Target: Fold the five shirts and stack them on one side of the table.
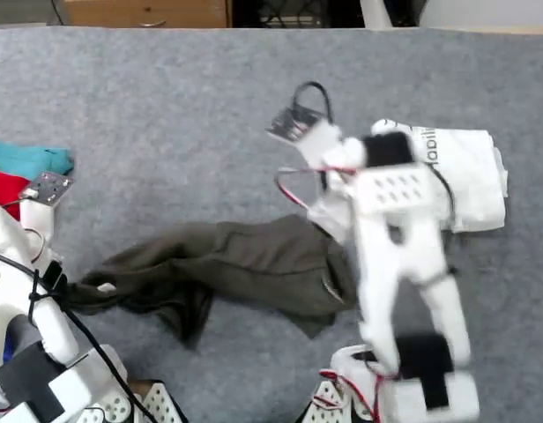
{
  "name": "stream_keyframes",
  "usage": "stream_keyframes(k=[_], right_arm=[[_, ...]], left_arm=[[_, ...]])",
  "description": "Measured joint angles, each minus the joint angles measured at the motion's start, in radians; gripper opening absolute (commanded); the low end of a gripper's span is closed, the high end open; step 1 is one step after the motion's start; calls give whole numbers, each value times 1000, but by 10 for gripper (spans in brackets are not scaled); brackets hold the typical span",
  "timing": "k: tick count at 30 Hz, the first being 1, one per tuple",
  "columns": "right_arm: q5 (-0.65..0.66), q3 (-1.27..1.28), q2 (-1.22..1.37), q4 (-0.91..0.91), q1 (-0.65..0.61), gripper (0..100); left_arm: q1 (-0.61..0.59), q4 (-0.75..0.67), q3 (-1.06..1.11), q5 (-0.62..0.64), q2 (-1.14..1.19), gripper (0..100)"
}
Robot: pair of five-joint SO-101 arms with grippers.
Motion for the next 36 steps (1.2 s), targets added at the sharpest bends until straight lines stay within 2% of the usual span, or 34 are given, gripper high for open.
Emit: stream_keyframes(k=[4,9,14,21,26,36], right_arm=[[-48,-170,241,-17,-69,208],[-57,-311,539,-26,-86,208],[-60,-381,700,-55,-95,208],[-60,-381,816,-109,-97,196],[-112,-408,865,-157,-92,37],[-146,-417,833,-195,-97,46]], left_arm=[[0,0,0,0,0,29],[0,0,0,41,0,29],[0,0,0,72,0,29],[0,0,0,72,0,29],[0,0,0,72,0,29],[0,0,0,77,0,29]])
